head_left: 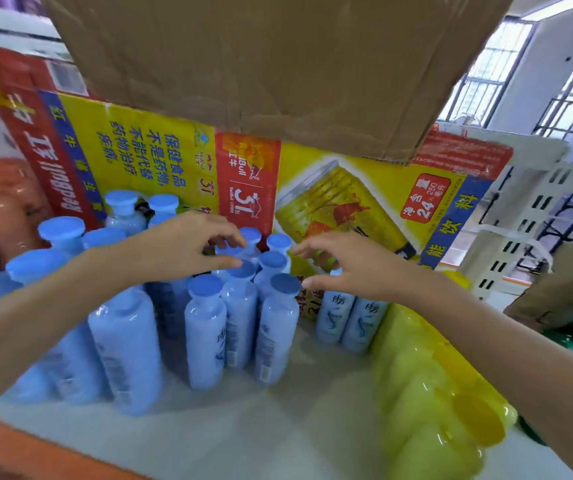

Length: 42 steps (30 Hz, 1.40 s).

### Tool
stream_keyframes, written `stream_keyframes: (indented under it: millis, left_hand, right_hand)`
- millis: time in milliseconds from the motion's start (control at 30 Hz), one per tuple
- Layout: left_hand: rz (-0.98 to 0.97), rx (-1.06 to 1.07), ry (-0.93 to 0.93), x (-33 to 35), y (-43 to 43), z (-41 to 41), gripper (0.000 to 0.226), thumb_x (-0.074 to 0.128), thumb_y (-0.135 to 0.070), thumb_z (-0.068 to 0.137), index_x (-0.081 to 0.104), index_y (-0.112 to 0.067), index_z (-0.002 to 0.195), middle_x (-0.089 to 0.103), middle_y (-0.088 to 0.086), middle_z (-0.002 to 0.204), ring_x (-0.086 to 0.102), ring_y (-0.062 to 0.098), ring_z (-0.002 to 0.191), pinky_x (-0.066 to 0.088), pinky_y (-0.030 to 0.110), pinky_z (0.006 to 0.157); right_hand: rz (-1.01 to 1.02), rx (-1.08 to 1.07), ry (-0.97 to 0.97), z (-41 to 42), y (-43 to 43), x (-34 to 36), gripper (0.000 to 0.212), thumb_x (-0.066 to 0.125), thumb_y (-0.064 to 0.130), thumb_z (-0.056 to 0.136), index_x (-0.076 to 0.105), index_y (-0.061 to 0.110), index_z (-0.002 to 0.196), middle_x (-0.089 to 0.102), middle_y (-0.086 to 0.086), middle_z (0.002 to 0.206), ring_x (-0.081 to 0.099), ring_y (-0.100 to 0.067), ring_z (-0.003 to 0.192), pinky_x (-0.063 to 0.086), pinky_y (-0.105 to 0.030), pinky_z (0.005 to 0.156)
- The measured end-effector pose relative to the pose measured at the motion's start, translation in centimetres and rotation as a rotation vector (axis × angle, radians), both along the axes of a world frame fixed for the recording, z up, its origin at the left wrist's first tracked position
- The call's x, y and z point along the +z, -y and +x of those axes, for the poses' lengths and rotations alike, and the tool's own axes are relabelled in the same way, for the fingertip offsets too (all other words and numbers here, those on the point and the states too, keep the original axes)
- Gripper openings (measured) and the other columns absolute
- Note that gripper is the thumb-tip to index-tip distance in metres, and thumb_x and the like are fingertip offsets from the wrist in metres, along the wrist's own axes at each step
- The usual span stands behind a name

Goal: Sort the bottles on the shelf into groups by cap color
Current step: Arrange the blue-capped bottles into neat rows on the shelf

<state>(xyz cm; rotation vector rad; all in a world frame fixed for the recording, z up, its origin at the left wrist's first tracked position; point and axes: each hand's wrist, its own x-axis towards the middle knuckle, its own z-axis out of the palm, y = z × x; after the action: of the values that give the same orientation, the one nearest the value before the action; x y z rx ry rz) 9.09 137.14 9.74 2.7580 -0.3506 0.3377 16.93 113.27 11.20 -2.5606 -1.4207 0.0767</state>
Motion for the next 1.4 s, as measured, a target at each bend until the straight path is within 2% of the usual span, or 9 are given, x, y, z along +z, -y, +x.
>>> stream_keyframes:
  millis: [67,200,333,567,867,1033,1167,1333,1400]
  left_hand:
    - [-0.023,0.004,-0.033,-0.3,-0.5,-0.9,0.034,0.065,-0.040,0.078,0.065,-0.019,0.105,0.057,-0.017,0.089,0.052,-0.008,0.091,0.045,0.012,0.075]
    - [-0.002,-0.019,-0.118,-1.2,-0.8,-2.2,0.073,0.051,-0.082,0.055,0.064,-0.027,0.102,0.059,-0.017,0.096,0.053,-0.003,0.091,0.042,0.011,0.077]
    - [0.079,-0.002,-0.130,-1.7,-1.0,-2.7,0.052,0.069,-0.058,0.065,0.062,-0.028,0.106,0.059,-0.014,0.105,0.052,-0.002,0.089,0.041,0.010,0.076]
    - [0.121,-0.010,-0.098,-1.8,-0.5,-2.6,0.027,0.069,-0.024,0.075,0.057,-0.026,0.099,0.059,-0.018,0.098,0.053,0.001,0.090,0.042,0.021,0.081]
    - [0.120,-0.148,-0.256,0.5,1.4,-1.7,0.025,0.072,-0.020,0.075,0.060,-0.027,0.096,0.057,-0.020,0.090,0.051,-0.009,0.085,0.041,0.007,0.071]
    - [0.112,-0.246,-0.275,1.0,4.1,0.1,0.024,0.072,-0.019,0.075,0.062,-0.025,0.095,0.056,-0.021,0.087,0.055,0.003,0.086,0.044,0.010,0.071]
    - [0.142,-0.321,-0.255,1.4,6.3,2.0,0.027,0.072,-0.022,0.076,0.063,-0.022,0.101,0.054,-0.022,0.088,0.053,0.000,0.084,0.040,0.005,0.071]
    - [0.207,-0.385,-0.236,1.2,8.9,4.6,0.030,0.070,-0.026,0.078,0.061,-0.023,0.106,0.055,-0.013,0.097,0.052,0.006,0.092,0.042,0.020,0.081]
    - [0.213,-0.409,-0.237,0.9,9.6,5.5,0.029,0.071,-0.026,0.078,0.060,-0.024,0.106,0.050,-0.020,0.091,0.050,0.004,0.089,0.040,0.012,0.076]
  right_hand:
    - [-0.057,0.036,0.026,-0.4,-1.2,-0.2,0.049,0.061,0.041,0.085,0.047,0.027,0.130,0.052,0.008,0.130,0.048,-0.004,0.102,0.041,-0.026,0.088]
    - [-0.151,0.042,0.085,-0.8,-2.8,-1.0,0.046,0.061,0.042,0.084,0.049,0.028,0.127,0.052,0.005,0.122,0.050,-0.016,0.108,0.043,-0.037,0.087]
    - [-0.191,0.039,0.114,-0.9,-3.7,-2.0,0.042,0.063,0.039,0.083,0.051,0.029,0.122,0.039,0.007,0.096,0.040,-0.011,0.088,0.034,-0.030,0.071]
    - [-0.122,0.022,0.085,-1.3,-3.5,-2.0,0.033,0.067,0.027,0.081,0.057,0.024,0.113,0.049,0.005,0.099,0.045,-0.012,0.089,0.041,-0.033,0.077]
    - [-0.093,-0.036,0.086,-1.1,-0.7,-1.2,0.029,0.069,0.024,0.079,0.062,0.025,0.107,0.048,0.010,0.093,0.042,-0.002,0.078,0.037,-0.022,0.066]
    - [-0.090,-0.100,0.069,-0.4,1.9,-0.7,0.028,0.070,0.026,0.078,0.063,0.027,0.105,0.059,0.004,0.104,0.047,-0.006,0.084,0.038,-0.023,0.071]
    - [-0.085,-0.158,0.079,-0.2,3.9,-0.2,0.030,0.071,0.025,0.077,0.065,0.026,0.106,0.054,0.009,0.092,0.045,0.000,0.075,0.039,-0.024,0.071]
    - [-0.078,-0.222,0.082,0.5,5.8,-0.2,0.032,0.072,0.023,0.075,0.065,0.023,0.106,0.062,0.000,0.106,0.052,-0.010,0.086,0.047,-0.035,0.080]
    - [-0.084,-0.241,0.090,0.9,6.4,-0.3,0.032,0.073,0.023,0.075,0.065,0.024,0.106,0.063,-0.001,0.106,0.050,-0.009,0.083,0.047,-0.033,0.079]
